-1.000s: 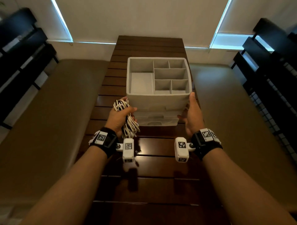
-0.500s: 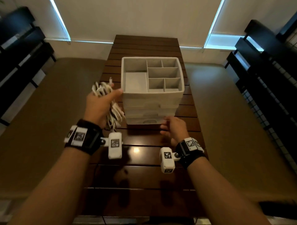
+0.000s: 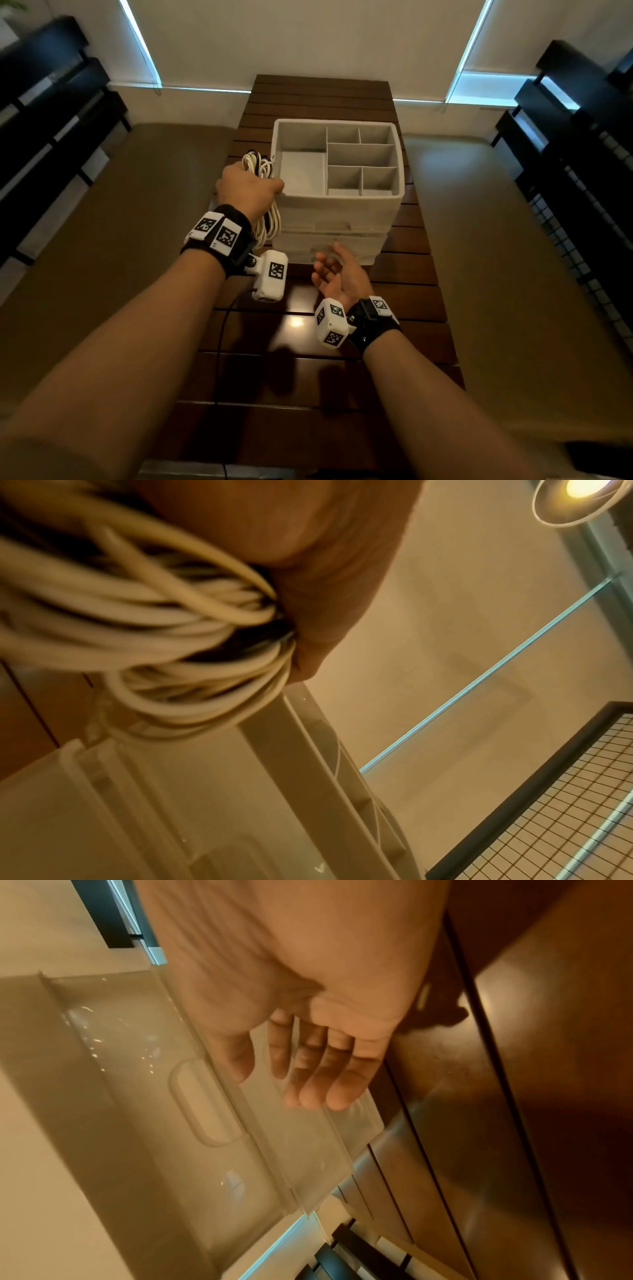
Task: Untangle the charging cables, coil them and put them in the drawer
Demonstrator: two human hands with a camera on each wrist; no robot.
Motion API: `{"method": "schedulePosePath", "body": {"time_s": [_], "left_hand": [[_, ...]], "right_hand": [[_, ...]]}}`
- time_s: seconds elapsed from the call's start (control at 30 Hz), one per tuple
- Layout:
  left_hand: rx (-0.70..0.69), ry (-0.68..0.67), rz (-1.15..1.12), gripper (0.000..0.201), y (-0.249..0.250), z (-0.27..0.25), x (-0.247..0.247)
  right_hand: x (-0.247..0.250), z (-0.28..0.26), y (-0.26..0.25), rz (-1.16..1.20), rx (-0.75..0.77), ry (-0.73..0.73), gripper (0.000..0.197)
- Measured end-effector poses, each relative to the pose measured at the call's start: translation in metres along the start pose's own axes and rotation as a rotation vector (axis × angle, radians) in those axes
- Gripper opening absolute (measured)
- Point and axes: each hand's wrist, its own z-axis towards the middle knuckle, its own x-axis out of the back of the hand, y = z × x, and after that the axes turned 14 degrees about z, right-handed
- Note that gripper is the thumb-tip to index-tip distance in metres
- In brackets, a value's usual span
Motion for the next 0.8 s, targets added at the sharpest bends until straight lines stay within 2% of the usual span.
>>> {"method": "schedulePosePath", "body": {"time_s": [0.13,0.27,0.47,0.67,0.73,0.8], "left_hand": [[0.017,0.031,0.021,0.032,0.0,0.0,-0.005],[0.037,0.013,0.012,0.037,-0.001,0.0,-0.004],[0.046,-0.008,-0.033,0.035,-0.003,0.001,-0.006],[0.028,-0.032,-0.116,0.034,-0.004,0.002,-0.006],[0.027,-0.05,-0.163,0.029,-0.007,0.0,-0.005],[0.037,-0.06,-0.267,0.024,-0.016,-0.002,-0.005]], "right_hand": [[0.01,-0.007,0.009,-0.003,0.051,-0.02,0.058],[0.024,-0.019,0.021,-0.032,0.085,0.008,0.063],[0.042,-0.038,0.033,-0.05,0.125,0.042,0.042],[0.049,-0.064,0.052,-0.07,0.086,0.039,0.044],[0.047,-0.068,0.046,-0.139,0.059,0.047,0.044],[0.044,-0.078,0.031,-0.325,0.036,0.099,0.039]]}}
